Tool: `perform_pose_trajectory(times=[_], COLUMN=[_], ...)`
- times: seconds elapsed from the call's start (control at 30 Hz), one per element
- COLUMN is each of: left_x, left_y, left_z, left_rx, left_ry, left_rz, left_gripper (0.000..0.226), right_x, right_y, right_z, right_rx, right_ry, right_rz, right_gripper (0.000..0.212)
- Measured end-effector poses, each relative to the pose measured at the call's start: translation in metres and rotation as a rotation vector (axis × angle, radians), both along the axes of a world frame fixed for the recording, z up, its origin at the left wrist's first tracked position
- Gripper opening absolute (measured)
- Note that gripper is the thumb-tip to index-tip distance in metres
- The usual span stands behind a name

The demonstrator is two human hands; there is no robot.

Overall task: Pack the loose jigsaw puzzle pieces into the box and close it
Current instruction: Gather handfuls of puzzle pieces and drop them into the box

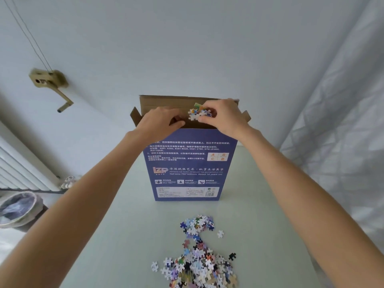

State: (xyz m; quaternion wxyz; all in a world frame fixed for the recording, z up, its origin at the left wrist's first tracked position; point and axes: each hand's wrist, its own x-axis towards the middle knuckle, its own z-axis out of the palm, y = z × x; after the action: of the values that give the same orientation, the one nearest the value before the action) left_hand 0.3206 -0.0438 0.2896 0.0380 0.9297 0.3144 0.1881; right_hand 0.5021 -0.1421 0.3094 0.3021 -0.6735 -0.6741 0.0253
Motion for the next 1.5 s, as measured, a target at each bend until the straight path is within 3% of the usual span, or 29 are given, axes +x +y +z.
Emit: perform_pose_trajectory(times=[0.13, 0.27, 0.43, 0.57, 0.67, 0.73, 0.87, 1.0, 1.1, 1.2, 1.33, 1.5], left_x=[-0.005, -0.013, -0.023, -0.036, -0.05, -0.059, -0.074, -0.1, -0.118, -0.132, -0.133, -0.11], left_y=[-0.003, -0.015, -0.035, -0.076, -0.106, -0.123, -0.143, -0.158, -0.172, -0.182, -0.194, -0.212], left_z=[-0.004, -0.005, -0.015, -0.05, -0.101, -0.142, -0.217, -0.267, -0.286, -0.296, -0.303, -0.306], left_rx=[0.011, 0.092, 0.418, 0.362, 0.117, -0.069, -0.436, -0.666, -0.721, -0.782, -0.869, -0.863], left_ry=[-0.058, -0.221, -0.403, -0.491, -0.456, -0.359, -0.032, 0.314, 0.433, 0.42, 0.351, 0.352], left_rz=[-0.012, -0.038, -0.165, -0.236, -0.165, -0.045, 0.219, 0.401, 0.448, 0.442, 0.361, 0.255], left_gripper=[0.024, 0.017, 0.015, 0.015, 0.017, 0.02, 0.041, 0.065, 0.074, 0.078, 0.083, 0.09], right_x=[0.0, -0.003, -0.012, -0.032, -0.042, -0.047, -0.043, -0.046, -0.055, -0.069, -0.087, -0.096], right_y=[0.011, 0.01, -0.012, -0.066, -0.107, -0.127, -0.148, -0.135, -0.109, -0.091, -0.108, -0.162], right_z=[-0.006, -0.008, -0.02, -0.065, -0.126, -0.174, -0.258, -0.303, -0.321, -0.334, -0.333, -0.324], right_rx=[-0.065, -0.021, 0.343, 0.475, 0.361, 0.166, -0.396, -0.708, -0.825, -0.907, -0.817, -0.816], right_ry=[-0.115, -0.079, -0.002, -0.019, -0.045, -0.041, 0.015, 0.044, -0.009, -0.06, -0.208, -0.078], right_rz=[0.001, -0.01, -0.014, -0.005, -0.027, -0.045, -0.091, -0.117, -0.09, -0.028, 0.099, 0.206], right_gripper=[0.025, 0.022, 0.011, 0.015, 0.014, 0.015, 0.032, 0.054, 0.064, 0.063, 0.057, 0.053])
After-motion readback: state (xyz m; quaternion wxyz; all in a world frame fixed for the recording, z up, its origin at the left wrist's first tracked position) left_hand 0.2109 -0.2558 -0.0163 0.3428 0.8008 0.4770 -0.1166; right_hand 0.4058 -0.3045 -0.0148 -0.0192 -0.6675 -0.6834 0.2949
